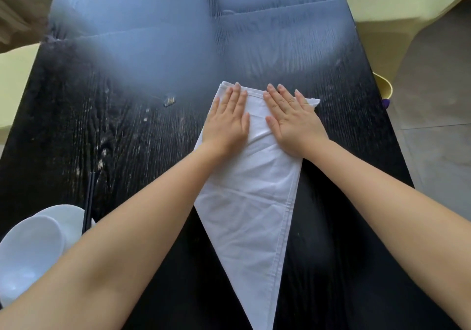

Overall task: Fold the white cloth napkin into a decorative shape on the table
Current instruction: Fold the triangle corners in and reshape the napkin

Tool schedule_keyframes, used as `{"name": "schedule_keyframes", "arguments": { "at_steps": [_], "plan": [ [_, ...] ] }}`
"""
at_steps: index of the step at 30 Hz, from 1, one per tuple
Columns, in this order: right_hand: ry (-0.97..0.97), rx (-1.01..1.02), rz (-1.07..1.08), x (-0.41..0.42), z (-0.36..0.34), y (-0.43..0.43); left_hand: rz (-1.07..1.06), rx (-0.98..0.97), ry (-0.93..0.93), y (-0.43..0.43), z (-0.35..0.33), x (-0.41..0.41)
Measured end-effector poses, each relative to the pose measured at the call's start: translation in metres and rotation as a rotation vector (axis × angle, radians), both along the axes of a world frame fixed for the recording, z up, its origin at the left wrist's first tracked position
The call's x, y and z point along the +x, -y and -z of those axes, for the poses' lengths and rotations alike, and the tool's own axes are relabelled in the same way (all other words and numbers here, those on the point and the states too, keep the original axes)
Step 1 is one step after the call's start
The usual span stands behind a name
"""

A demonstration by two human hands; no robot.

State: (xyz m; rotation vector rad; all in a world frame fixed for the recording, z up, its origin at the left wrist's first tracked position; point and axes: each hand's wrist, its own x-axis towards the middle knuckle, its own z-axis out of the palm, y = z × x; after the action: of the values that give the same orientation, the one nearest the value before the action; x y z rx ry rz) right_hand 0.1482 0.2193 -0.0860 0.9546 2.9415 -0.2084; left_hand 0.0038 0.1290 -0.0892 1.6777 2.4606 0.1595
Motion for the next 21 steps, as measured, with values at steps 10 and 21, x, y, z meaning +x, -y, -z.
{"name": "schedule_keyframes", "arguments": {
  "at_steps": [10, 21],
  "plan": [
    [0.02, -0.027, 0.007, -0.001, -0.004, 0.002, -0.018, 0.038, -0.027, 0.086, 0.003, -0.012],
    [0.001, -0.101, -0.282, -0.04, -0.004, 0.087, -0.071, 0.028, -0.043, 0.1, 0.006, -0.012]
  ]
}}
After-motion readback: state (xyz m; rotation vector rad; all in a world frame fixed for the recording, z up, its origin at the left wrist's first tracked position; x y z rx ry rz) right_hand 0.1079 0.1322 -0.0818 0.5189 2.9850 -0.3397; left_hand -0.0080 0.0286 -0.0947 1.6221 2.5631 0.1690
